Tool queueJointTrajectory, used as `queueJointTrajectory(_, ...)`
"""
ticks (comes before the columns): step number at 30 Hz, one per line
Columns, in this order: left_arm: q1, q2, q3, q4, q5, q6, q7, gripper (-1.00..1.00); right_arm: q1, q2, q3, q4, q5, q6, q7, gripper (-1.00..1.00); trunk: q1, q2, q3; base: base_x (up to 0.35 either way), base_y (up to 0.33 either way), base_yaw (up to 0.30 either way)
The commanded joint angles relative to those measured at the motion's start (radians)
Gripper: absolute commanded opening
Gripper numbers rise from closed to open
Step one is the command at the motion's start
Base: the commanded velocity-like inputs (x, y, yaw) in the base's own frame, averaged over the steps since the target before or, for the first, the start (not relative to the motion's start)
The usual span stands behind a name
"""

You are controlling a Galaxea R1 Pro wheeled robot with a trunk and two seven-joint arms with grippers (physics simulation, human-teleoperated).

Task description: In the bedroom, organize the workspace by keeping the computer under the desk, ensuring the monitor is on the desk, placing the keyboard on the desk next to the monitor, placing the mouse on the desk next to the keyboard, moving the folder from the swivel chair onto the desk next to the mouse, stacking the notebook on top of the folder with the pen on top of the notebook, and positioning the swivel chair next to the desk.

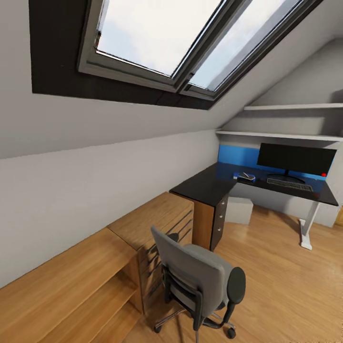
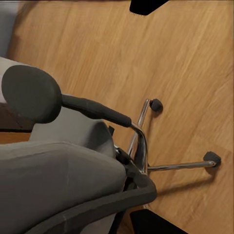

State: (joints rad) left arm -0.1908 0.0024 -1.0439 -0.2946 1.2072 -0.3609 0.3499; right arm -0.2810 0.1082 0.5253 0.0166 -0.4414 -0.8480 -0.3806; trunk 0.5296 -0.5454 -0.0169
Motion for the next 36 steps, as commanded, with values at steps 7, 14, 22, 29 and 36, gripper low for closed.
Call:
queueJointTrajectory(7,-0.001,0.001,-0.008,-0.001,0.007,-0.004,0.007,1.0,-0.001,0.001,0.009,0.003,-0.003,-0.002,0.005,1.0,0.001,-0.002,0.002,0.131,0.113,-0.297)
queueJointTrajectory(14,-0.001,0.001,-0.008,-0.001,0.008,-0.004,0.006,1.0,-0.001,0.0,0.009,0.003,-0.003,-0.002,0.042,1.0,0.001,-0.002,0.006,0.018,0.016,-0.297)
queueJointTrajectory(22,-0.001,0.001,-0.008,-0.001,0.008,-0.004,0.006,1.0,-0.001,-0.001,0.009,0.003,-0.003,-0.002,0.049,1.0,0.001,-0.002,0.011,0.001,0.001,-0.297)
queueJointTrajectory(29,-0.001,0.001,-0.008,-0.001,0.008,-0.004,0.007,1.0,-0.001,-0.001,0.009,0.003,-0.003,-0.002,0.05,1.0,0.001,-0.002,0.015,0.0,0.0,-0.296)
queueJointTrajectory(36,-0.001,0.001,-0.008,-0.001,0.008,-0.004,0.007,1.0,-0.001,-0.001,0.009,0.003,-0.003,-0.002,0.05,1.0,0.001,-0.002,0.02,0.0,0.037,-0.296)
